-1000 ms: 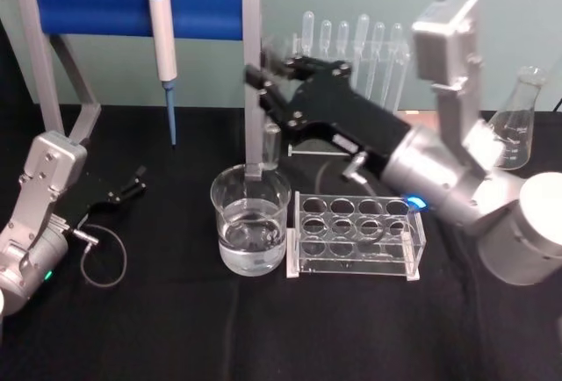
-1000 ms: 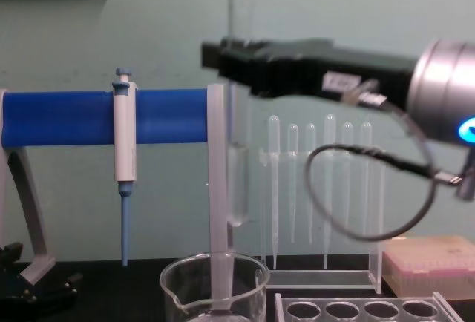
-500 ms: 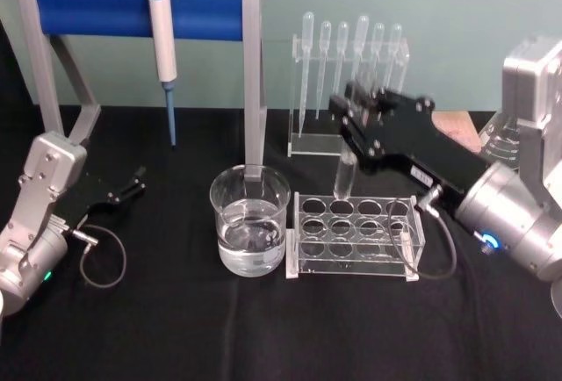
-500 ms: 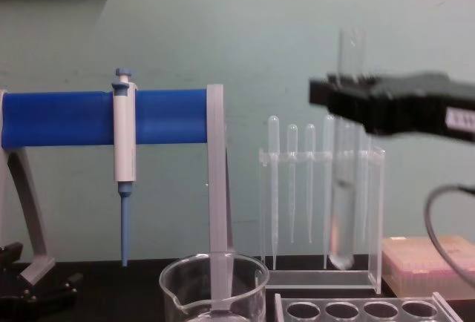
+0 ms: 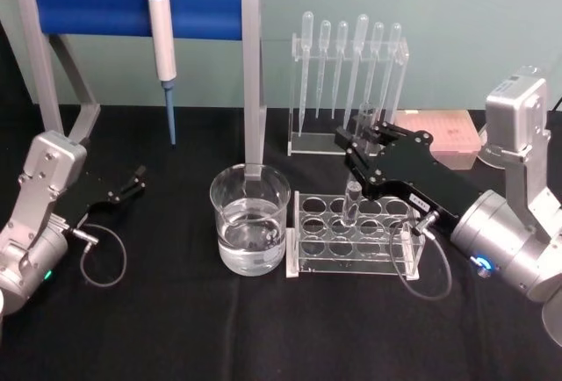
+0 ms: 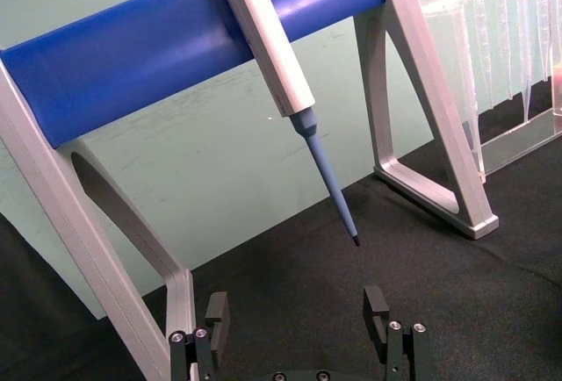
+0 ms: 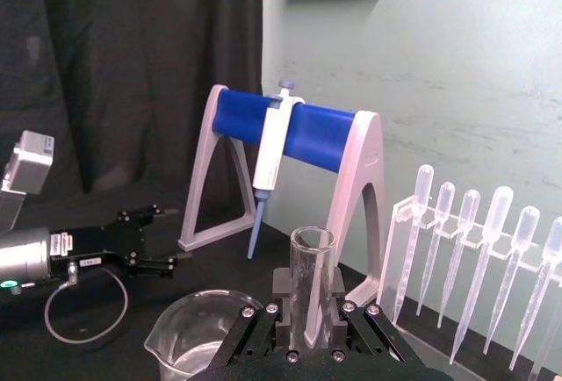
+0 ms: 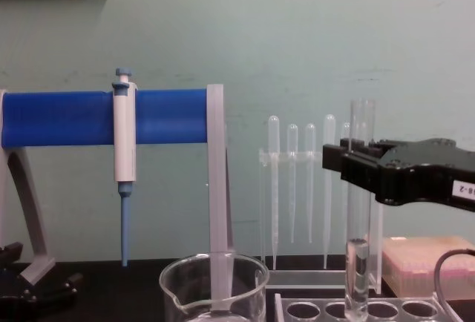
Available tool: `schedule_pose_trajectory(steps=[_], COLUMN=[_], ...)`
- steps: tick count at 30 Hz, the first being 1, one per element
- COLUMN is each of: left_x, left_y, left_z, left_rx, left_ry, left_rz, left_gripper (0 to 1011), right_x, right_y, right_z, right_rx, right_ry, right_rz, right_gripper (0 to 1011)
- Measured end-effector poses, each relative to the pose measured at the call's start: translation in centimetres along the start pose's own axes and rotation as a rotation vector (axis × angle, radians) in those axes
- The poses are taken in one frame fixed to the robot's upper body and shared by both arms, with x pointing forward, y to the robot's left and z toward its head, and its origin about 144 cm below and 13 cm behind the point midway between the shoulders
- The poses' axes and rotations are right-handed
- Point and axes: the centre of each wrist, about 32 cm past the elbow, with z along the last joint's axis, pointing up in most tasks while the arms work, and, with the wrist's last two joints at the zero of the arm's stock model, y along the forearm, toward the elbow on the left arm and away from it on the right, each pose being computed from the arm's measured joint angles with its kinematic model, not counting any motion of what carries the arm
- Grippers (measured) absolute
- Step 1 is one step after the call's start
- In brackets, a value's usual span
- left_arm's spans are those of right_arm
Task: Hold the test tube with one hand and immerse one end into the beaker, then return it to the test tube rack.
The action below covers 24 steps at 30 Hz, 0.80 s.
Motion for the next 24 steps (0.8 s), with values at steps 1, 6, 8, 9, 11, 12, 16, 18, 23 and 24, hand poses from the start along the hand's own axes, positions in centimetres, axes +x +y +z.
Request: schedule_pose_trajectory(steps=[1, 6, 8, 9, 11, 12, 16, 18, 23, 24], left_x=[0.0, 0.0, 0.0, 0.0, 0.0, 0.0, 0.0, 0.0, 0.0, 0.0], left_y=[0.0, 0.0, 0.0, 0.0, 0.0, 0.0, 0.0, 0.0, 0.0, 0.0], left_z=[0.0, 0.0, 0.0, 0.0, 0.0, 0.0, 0.0, 0.0, 0.0, 0.0], left_rx=[0.000, 0.000, 0.000, 0.000, 0.000, 0.000, 0.000, 0.000, 0.000, 0.000], left_ry=[0.000, 0.000, 0.000, 0.000, 0.000, 0.000, 0.000, 0.000, 0.000, 0.000], left_rz=[0.000, 0.000, 0.000, 0.000, 0.000, 0.000, 0.000, 0.000, 0.000, 0.000], left_gripper=[1000, 1000, 1000, 1000, 1000, 1000, 1000, 1000, 1000, 1000], right_x=[0.0, -0.1, -0.1, -0.1, -0.2, -0.2, -0.4, -0.4, -0.5, -0.5], right_y=[0.1, 0.4, 0.5, 0.5, 0.6, 0.7, 1.0, 1.1, 1.4, 1.5], right_z=[-0.2, -0.8, -0.9, -1.0, -1.2, -1.3, -1.8, -2.0, -2.5, -2.6], right_rx=[-0.004, -0.021, -0.027, -0.029, -0.041, -0.046, -0.071, -0.080, -0.107, -0.110], right_ry=[0.001, 0.004, 0.004, 0.003, 0.001, 0.000, -0.006, -0.010, -0.022, -0.023], right_rz=[-0.001, 0.000, 0.002, 0.002, 0.005, 0.005, 0.013, 0.016, 0.030, 0.031], right_gripper=[225, 225, 225, 225, 225, 224, 225, 225, 225, 225])
